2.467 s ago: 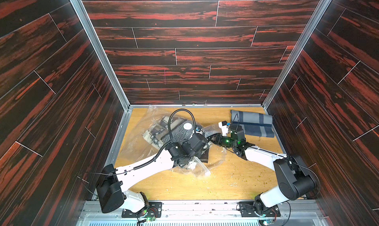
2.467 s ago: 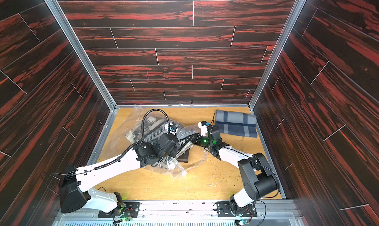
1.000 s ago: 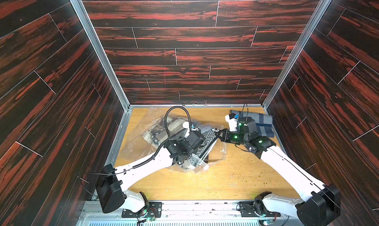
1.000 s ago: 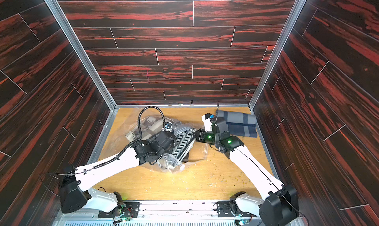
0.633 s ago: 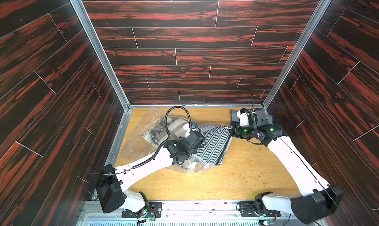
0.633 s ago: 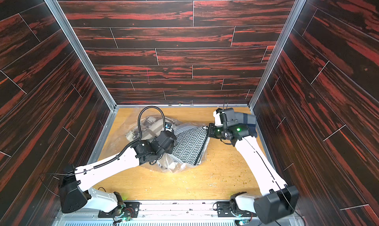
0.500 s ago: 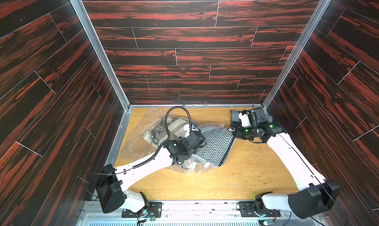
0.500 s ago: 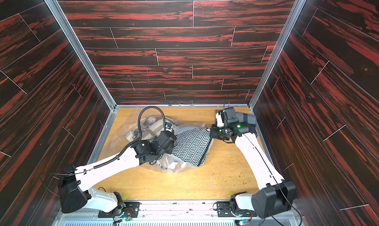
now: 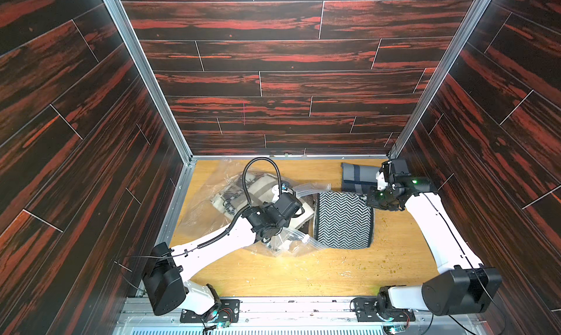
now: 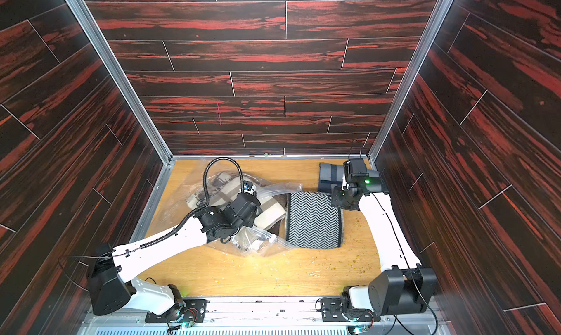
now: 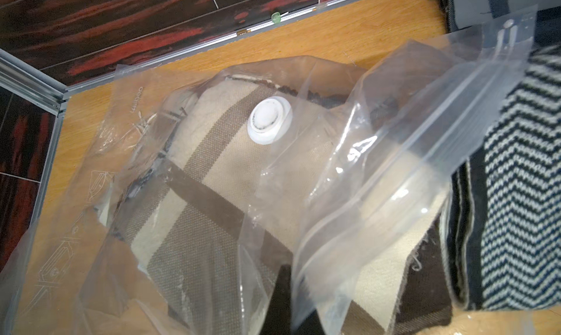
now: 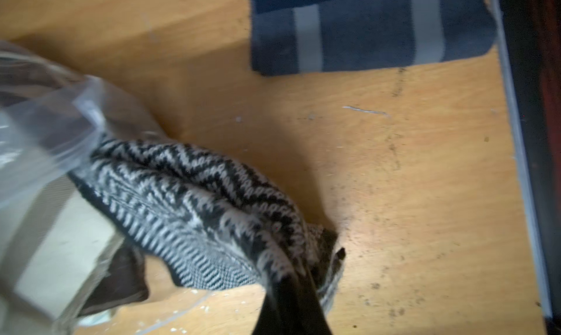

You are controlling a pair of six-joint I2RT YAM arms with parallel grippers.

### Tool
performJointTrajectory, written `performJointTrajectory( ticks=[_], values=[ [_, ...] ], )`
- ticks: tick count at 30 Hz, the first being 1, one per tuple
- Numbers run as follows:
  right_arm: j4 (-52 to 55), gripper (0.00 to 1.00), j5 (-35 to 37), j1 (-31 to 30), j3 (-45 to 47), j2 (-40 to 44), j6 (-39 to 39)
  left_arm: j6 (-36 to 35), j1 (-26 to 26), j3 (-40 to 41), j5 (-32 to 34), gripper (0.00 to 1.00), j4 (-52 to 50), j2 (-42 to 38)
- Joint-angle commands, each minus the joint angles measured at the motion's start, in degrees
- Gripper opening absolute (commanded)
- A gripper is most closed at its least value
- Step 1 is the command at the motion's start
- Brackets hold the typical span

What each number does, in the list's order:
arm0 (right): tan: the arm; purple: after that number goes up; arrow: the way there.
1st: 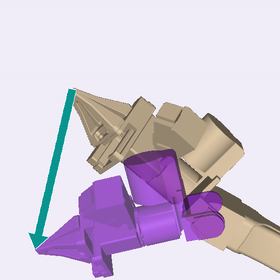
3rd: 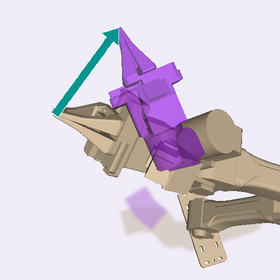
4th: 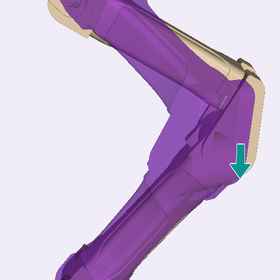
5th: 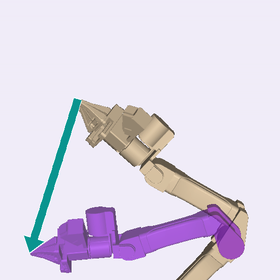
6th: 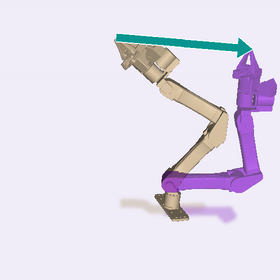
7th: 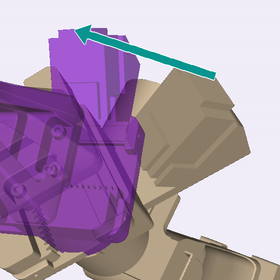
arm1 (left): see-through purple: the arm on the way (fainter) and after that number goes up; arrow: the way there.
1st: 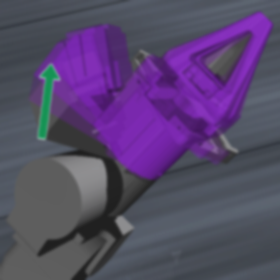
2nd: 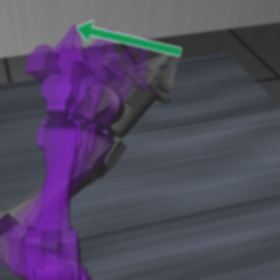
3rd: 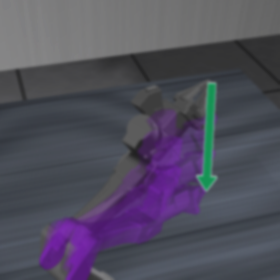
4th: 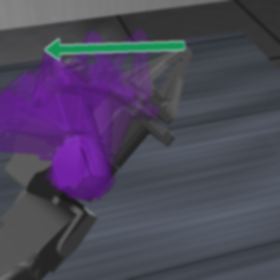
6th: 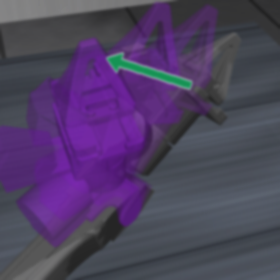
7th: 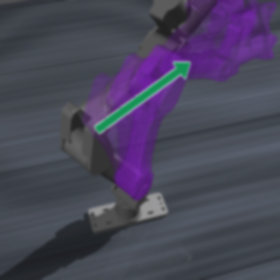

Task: Take the scarf out of the vacuum bag
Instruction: Take out the scarf from the vacuum bag, then place the scarf at the corner of the board.

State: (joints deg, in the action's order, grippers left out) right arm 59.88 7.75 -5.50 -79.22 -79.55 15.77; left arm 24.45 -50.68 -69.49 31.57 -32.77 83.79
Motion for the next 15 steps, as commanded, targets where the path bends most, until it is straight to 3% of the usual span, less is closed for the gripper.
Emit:
performJointTrajectory(
  ticks=[1,15],
  values=[
    [0.8,0.0,2.5,1.3,-1.9,-1.5,-1.2,0.5,1.2,-1.4,1.6,0.0,-2.4,1.5],
    [0.1,0.0,3.3,9.9,-13.3,-10.6,-1.3,0.6,6.4,-1.4,3.5,0.0,-4.0,2.1]
  ],
)
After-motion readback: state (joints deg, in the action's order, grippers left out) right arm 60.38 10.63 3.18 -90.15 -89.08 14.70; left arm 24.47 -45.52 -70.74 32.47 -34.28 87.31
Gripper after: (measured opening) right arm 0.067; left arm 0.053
